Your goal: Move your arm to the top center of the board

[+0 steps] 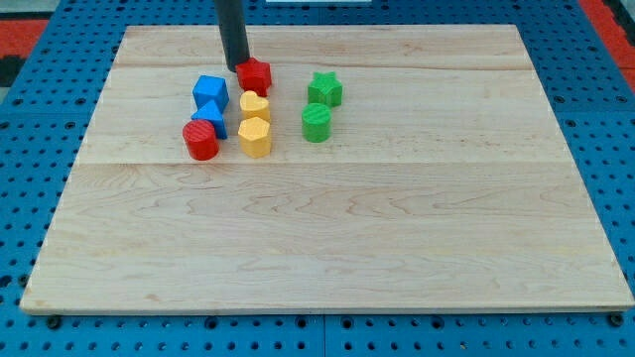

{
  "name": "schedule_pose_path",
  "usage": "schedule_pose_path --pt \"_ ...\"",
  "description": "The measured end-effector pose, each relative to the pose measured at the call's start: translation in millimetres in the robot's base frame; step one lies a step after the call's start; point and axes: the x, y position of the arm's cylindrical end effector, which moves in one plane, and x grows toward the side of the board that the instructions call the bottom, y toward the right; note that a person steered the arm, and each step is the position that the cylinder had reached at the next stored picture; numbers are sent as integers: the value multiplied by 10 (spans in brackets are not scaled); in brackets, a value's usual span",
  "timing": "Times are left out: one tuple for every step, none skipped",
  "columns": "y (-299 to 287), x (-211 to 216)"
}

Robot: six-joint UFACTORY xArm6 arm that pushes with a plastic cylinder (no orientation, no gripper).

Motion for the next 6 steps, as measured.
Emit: schedule_pose_path --pt "142 43" --pt "165 -49" --pt "229 -290" --pt "229 -435" --pt "229 -560" --pt "229 -678"
